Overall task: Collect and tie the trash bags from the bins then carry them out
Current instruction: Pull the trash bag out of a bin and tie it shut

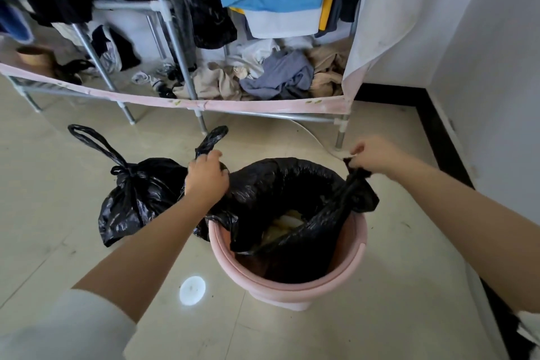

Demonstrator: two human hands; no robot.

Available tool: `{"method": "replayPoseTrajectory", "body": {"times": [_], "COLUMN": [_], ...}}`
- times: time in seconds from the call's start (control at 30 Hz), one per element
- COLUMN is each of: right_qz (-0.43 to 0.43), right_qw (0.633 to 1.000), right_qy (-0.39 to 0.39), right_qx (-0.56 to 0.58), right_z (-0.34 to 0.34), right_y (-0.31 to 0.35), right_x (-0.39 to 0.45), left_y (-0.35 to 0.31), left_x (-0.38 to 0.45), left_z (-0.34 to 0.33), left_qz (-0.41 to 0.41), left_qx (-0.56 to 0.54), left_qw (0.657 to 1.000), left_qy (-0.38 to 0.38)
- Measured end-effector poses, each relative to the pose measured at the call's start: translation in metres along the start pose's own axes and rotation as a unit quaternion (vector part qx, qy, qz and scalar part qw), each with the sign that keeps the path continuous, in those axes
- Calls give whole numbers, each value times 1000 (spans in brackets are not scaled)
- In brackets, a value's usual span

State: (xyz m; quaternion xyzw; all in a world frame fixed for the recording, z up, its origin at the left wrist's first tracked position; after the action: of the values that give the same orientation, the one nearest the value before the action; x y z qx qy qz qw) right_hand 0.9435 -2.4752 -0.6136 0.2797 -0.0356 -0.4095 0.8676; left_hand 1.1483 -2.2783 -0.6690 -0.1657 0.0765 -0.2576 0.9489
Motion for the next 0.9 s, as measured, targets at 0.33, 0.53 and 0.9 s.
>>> {"method": "replayPoseTrajectory", "body": {"times": [0.33,0.53,0.9], "right_qz": [-107,-90,197], "right_qw": [991,965,907], "right_qy": [60,-16,-200], "right_qx": [-46,246,313], "right_z": [-3,19,106], "right_y": [3,30,150], "right_x": [-6,7,-14], "left_y": [25,-4,-71], "left_x": [19,12,-21], "left_z": [-41,6,164], "left_qz": [243,146,-82], "left_qx": [-250,-272,-562], "left_qw": [927,951,813], "left_qy": [138,31,-129]}}
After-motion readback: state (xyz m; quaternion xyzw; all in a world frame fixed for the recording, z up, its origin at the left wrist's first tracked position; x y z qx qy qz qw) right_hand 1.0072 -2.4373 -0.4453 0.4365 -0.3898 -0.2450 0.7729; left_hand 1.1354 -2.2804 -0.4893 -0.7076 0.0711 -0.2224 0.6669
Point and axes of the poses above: each hand's wrist, its own x-axis towards the middle knuckle, its own z-axis out of the back of the hand, y = z × x, the point moved 5 cm from there along x, towards the middle knuckle, and after that the axes turned 4 degrees about z, right-handed, at the moved point
